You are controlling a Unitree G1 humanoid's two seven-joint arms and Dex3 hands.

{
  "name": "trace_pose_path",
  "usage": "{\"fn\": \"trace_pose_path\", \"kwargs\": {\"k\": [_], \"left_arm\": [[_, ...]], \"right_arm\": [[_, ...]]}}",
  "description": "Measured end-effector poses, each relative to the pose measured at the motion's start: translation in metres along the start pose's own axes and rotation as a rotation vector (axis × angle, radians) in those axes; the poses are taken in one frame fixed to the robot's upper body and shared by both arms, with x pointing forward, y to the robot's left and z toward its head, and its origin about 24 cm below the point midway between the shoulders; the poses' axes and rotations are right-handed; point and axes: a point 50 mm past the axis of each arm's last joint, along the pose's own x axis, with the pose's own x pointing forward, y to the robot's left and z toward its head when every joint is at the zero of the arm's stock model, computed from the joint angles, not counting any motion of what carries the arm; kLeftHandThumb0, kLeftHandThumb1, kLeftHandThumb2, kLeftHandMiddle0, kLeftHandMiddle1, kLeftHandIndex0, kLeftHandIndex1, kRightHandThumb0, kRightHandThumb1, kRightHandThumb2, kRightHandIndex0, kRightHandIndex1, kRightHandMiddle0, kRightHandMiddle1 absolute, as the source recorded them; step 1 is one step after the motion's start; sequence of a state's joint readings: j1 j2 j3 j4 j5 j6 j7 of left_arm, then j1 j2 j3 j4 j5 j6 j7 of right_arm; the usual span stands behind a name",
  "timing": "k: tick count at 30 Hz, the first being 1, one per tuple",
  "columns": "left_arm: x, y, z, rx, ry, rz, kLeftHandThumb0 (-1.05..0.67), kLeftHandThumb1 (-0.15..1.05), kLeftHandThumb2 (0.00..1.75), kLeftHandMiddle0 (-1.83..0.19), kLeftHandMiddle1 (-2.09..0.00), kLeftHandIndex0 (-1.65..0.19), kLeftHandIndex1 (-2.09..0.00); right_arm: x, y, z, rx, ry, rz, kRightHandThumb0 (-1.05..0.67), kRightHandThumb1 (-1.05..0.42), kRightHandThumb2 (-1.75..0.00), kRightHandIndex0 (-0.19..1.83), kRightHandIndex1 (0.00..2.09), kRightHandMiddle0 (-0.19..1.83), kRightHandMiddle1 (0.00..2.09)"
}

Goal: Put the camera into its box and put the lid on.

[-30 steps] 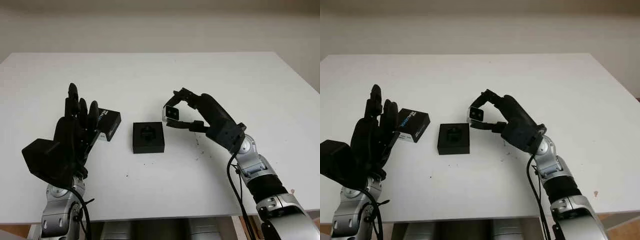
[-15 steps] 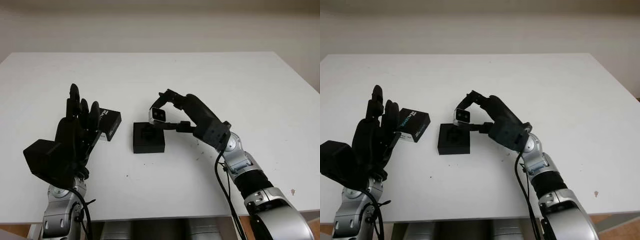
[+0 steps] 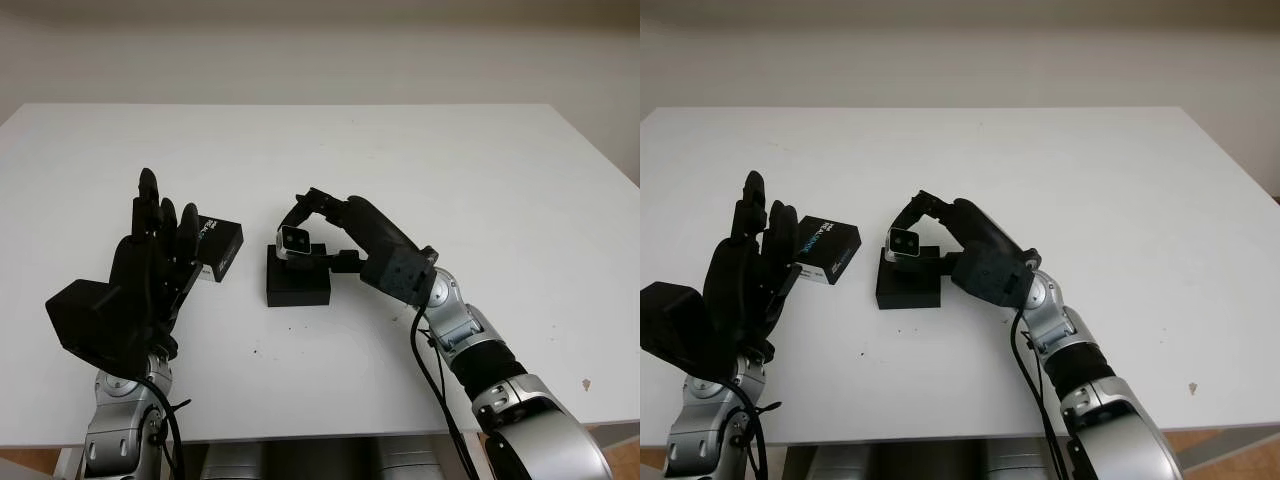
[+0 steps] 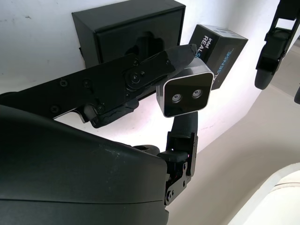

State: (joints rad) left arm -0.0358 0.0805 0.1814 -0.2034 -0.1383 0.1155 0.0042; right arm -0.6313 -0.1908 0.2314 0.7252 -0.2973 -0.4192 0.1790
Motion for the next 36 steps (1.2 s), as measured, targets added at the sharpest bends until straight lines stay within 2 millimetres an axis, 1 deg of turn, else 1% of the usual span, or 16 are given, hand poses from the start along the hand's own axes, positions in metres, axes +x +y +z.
{"fn": "trace_pose_path", "kwargs": {"k": [10, 17, 28, 36], "left_arm": [[0.0, 0.0, 0.0, -0.002, 0.0, 0.004, -0.57, 1.05, 0.51, 0.13, -0.06, 0.14, -0.05], [0.0, 0.0, 0.0, -0.002, 0.0, 0.008, -0.57, 1.05, 0.51, 0.13, -0.05, 0.14, -0.05], [0.0, 0.0, 0.0, -0.002, 0.001, 0.005, -0.56, 1.05, 0.52, 0.14, -0.05, 0.15, -0.05], [0.0, -0.002, -0.001, -0.006, 0.003, 0.004, -0.58, 1.05, 0.51, 0.13, -0.05, 0.15, -0.05]], "right_arm": [[-0.006, 0.01, -0.008, 0.011, 0.033, 0.029, -0.46, -1.0, -0.05, 0.28, 0.05, 0.37, 1.53], [-0.007, 0.01, -0.01, 0.002, 0.041, 0.026, -0.46, -1.01, -0.06, 0.28, 0.05, 0.36, 1.55], [-0.009, 0.014, -0.011, -0.08, 0.047, -0.006, -0.47, -1.02, -0.06, 0.3, 0.06, 0.34, 1.57], [-0.011, 0.016, -0.009, -0.124, 0.03, -0.018, -0.45, -1.02, -0.05, 0.29, 0.06, 0.32, 1.55]]}}
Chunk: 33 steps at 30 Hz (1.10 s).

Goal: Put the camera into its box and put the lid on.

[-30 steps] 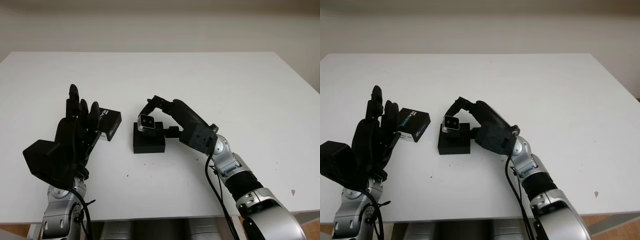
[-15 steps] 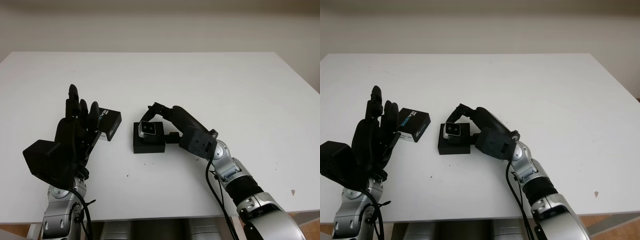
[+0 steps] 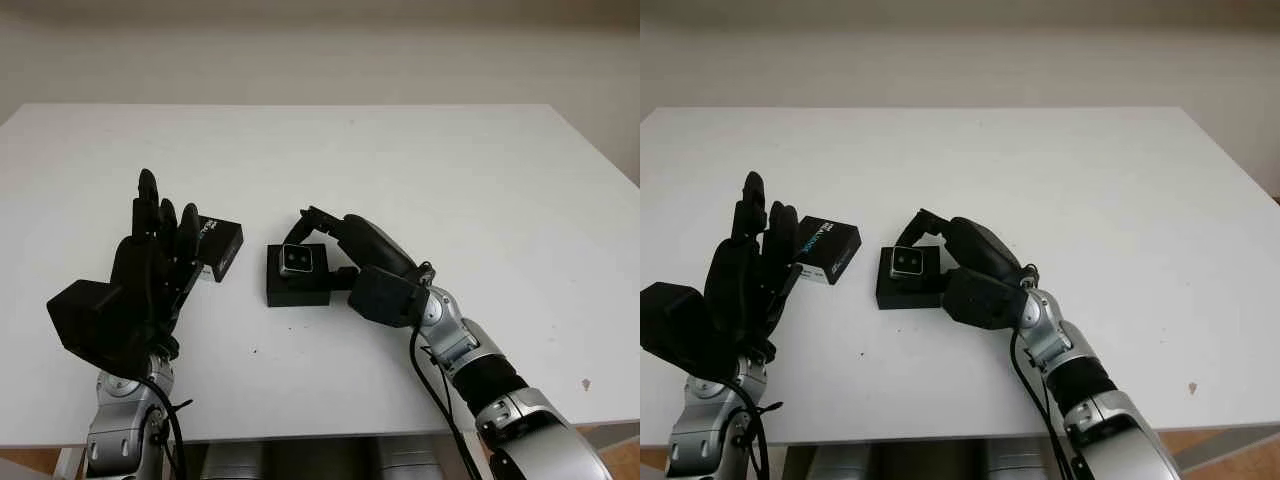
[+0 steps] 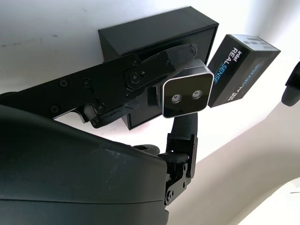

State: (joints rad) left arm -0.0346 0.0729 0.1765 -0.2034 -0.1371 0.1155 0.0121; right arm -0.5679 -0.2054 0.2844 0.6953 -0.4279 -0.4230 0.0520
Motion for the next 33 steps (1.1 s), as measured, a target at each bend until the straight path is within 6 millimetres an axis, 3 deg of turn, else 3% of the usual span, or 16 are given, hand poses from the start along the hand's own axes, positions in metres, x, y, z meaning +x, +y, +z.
{"fn": "trace_pose_path", "kwargs": {"k": [21, 33], "left_arm": [[-0.001, -0.001, -0.001, -0.002, 0.0, 0.0, -0.58, 1.05, 0.52, 0.14, -0.05, 0.15, -0.05], [-0.002, -0.003, -0.002, -0.006, 0.005, 0.003, -0.59, 1.05, 0.51, 0.15, -0.05, 0.16, -0.05]], "right_arm": [[-0.003, -0.006, 0.008, -0.108, -0.026, -0.018, -0.45, -1.01, -0.05, 0.32, 0.06, 0.35, 1.53], [-0.006, -0.01, 0.017, -0.172, 0.059, -0.054, -0.43, -1.01, -0.06, 0.38, 0.08, 0.35, 1.53]]}}
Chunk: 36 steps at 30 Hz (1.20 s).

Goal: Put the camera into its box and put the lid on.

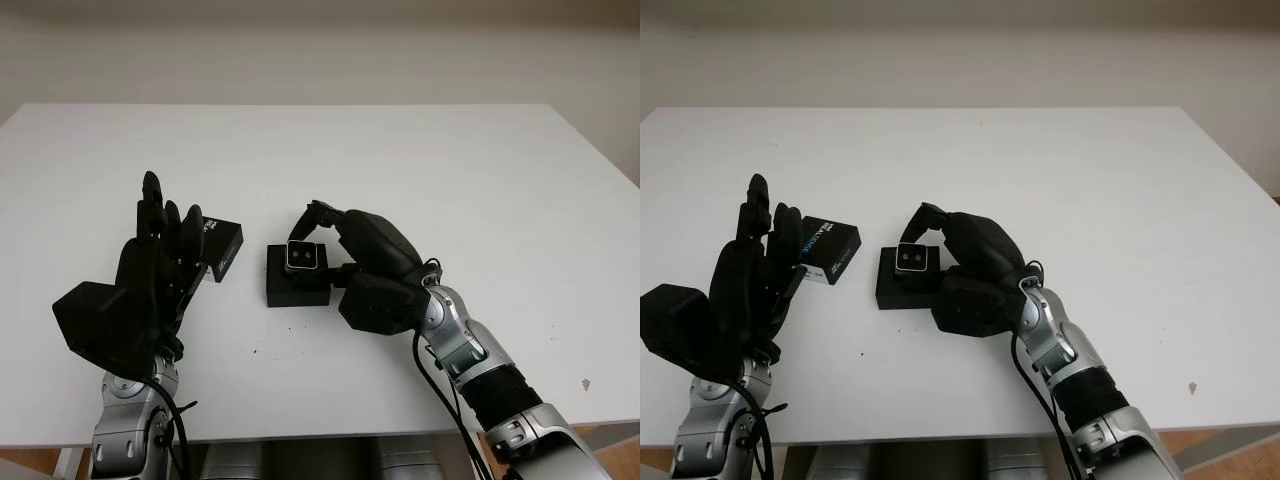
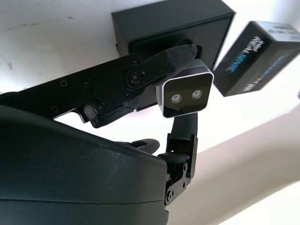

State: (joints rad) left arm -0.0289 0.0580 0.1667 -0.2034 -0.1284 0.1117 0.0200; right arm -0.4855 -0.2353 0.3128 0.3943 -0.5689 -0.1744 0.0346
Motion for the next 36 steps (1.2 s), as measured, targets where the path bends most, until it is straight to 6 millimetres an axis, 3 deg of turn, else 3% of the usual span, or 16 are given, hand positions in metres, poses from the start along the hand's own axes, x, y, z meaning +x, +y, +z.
{"fn": "trace_pose_path", "kwargs": {"k": [36], "left_arm": [[-0.0008, -0.0014, -0.0018, -0.01, 0.011, -0.008, -0.58, 1.05, 0.51, 0.16, -0.05, 0.18, -0.05]], "right_arm": [[0.001, 0.0083, 0.0, 0.148, 0.082, 0.091, -0.43, -1.03, -0.05, 0.38, 0.06, 0.33, 1.58]]}}
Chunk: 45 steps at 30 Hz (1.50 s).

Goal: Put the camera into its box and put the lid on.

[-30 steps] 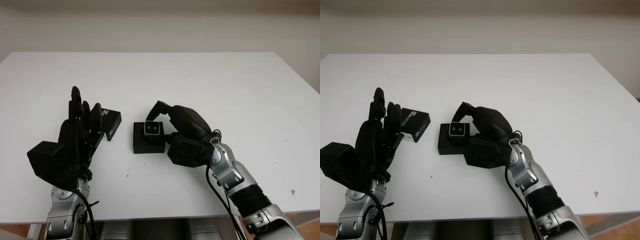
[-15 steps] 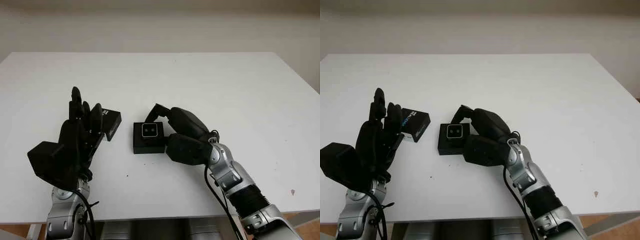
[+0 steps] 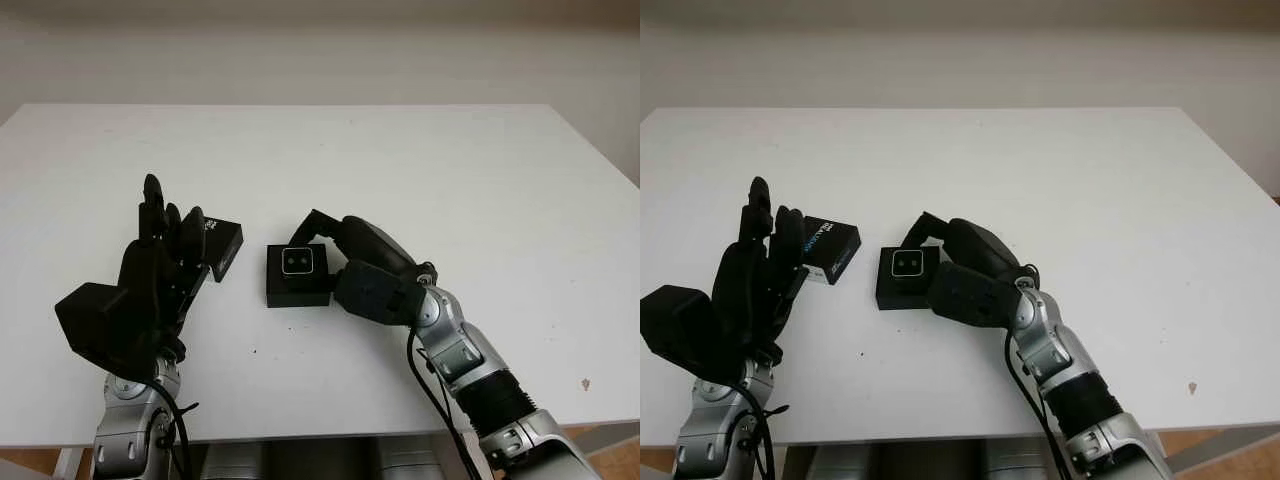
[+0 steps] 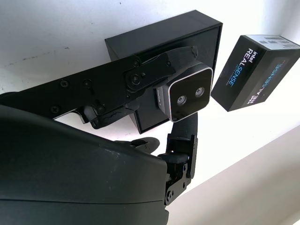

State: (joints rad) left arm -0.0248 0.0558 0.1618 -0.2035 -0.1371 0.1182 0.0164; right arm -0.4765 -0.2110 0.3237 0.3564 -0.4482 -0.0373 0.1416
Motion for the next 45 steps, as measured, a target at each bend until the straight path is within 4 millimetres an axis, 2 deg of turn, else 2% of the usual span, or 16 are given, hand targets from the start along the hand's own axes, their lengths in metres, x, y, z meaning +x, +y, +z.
{"fn": "trace_pose_path", "kwargs": {"k": [7, 10, 13, 15, 16, 33, 39, 43, 45], "left_arm": [[0.0, 0.0, 0.0, -0.001, 0.0, -0.002, -0.57, 1.05, 0.51, 0.16, -0.05, 0.17, -0.05], [0.0, 0.0, 0.0, -0.001, -0.001, 0.001, -0.57, 1.05, 0.51, 0.15, -0.06, 0.17, -0.05], [0.0, 0.0, 0.0, -0.001, -0.001, 0.002, -0.57, 1.05, 0.51, 0.16, -0.05, 0.17, -0.05], [0.0, 0.0, 0.0, -0.001, -0.001, 0.002, -0.57, 1.05, 0.51, 0.16, -0.05, 0.17, -0.05], [0.0, 0.0, 0.0, -0.001, -0.001, 0.001, -0.57, 1.05, 0.51, 0.16, -0.05, 0.17, -0.05], [0.0, 0.0, 0.0, 0.0, -0.004, 0.002, -0.57, 1.05, 0.51, 0.14, -0.06, 0.16, -0.06], [0.0, 0.0, 0.0, 0.0, -0.005, 0.002, -0.57, 1.05, 0.51, 0.15, -0.05, 0.17, -0.05], [0.0, 0.0, 0.0, 0.0, -0.003, 0.003, -0.57, 1.05, 0.51, 0.15, -0.05, 0.17, -0.05], [0.0, 0.0, 0.0, 0.0, -0.003, 0.003, -0.57, 1.05, 0.5, 0.14, -0.06, 0.16, -0.06]], "right_arm": [[-0.001, 0.0, 0.001, -0.067, -0.016, 0.0, -0.45, -1.02, -0.05, 0.35, 0.05, 0.34, 1.49], [-0.002, -0.001, 0.002, -0.11, -0.053, -0.007, -0.48, -0.97, -0.05, 0.27, 0.02, 0.24, 1.19], [-0.005, -0.002, 0.002, -0.162, -0.083, 0.012, -0.55, -0.96, -0.05, 0.08, 0.03, 0.2, 0.61], [-0.006, -0.002, 0.002, -0.196, -0.092, 0.027, -0.55, -0.95, -0.05, 0.03, 0.03, 0.23, 0.42], [-0.006, -0.001, 0.002, -0.206, -0.095, 0.032, -0.55, -0.95, -0.05, 0.02, 0.03, 0.23, 0.39], [-0.009, 0.001, 0.004, -0.236, -0.137, 0.018, -0.57, -0.95, -0.05, -0.02, 0.04, 0.23, 0.23], [-0.011, 0.0, 0.005, -0.223, -0.174, -0.028, -0.61, -1.01, -0.07, 0.03, 0.07, 0.23, 0.2], [-0.012, 0.0, 0.001, -0.198, -0.178, -0.082, -0.57, -0.96, -0.05, 0.18, 0.14, 0.35, 0.28], [-0.013, 0.0, -0.002, -0.189, -0.169, -0.118, -0.58, -0.95, -0.05, 0.27, 0.13, 0.34, 0.43]]}}
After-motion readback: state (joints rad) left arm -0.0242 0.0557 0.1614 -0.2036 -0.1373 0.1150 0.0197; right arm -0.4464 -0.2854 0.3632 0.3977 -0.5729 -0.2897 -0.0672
